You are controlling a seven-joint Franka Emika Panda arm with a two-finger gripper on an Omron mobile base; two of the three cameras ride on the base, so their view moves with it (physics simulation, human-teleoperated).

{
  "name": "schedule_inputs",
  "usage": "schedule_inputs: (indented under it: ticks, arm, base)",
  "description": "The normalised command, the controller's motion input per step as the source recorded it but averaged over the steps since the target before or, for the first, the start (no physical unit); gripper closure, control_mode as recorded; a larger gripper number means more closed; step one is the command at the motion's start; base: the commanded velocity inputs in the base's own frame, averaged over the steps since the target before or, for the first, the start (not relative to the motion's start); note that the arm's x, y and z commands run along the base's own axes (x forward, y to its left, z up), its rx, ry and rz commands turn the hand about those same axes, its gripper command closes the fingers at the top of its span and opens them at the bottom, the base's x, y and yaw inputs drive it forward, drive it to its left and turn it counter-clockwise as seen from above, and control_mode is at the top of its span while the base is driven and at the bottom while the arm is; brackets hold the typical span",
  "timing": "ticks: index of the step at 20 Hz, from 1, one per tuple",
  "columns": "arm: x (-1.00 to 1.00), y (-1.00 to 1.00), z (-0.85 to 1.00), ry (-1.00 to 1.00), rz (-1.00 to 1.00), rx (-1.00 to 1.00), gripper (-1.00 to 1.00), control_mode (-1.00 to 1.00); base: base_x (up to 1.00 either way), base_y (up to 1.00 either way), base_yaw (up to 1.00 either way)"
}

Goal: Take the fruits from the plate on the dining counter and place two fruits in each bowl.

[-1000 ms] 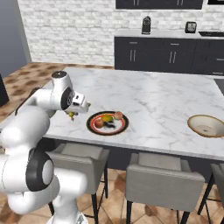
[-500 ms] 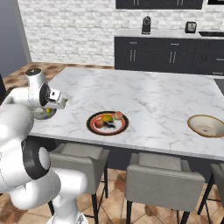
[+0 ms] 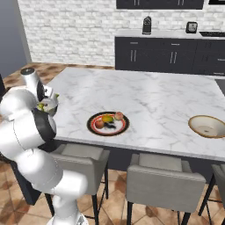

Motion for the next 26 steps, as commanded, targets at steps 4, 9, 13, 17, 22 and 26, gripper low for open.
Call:
schedule_inputs:
  ticks: [4,9,13,17,22,26]
  arm:
    - [0.78,0.58,-0.27,0.00,0.00,0.00,1.00,-1.00]
    - [0.54,0.34,-0.52,0.00,0.00,0.00,1.00,-1.00]
    - [0.46,0.26,-0.43,0.00,0.00,0.00,1.00,-1.00]
    - [0.18,0.16,-0.01,0.04,0.00,0.00,1.00,-1.00]
    - [0.06,0.09,-0.09,0.11,0.00,0.00,1.00,-1.00]
    - [0.00,0.00,-0.24,0.05,0.00,0.00,1.00,-1.00]
  base:
    - [0.00,0.00,0.00]
    - [0.00,0.00,0.00]
    - [0.00,0.00,0.00]
    - [0.00,0.00,0.00]
    - [0.00,0.00,0.00]
    - [0.00,0.00,0.00]
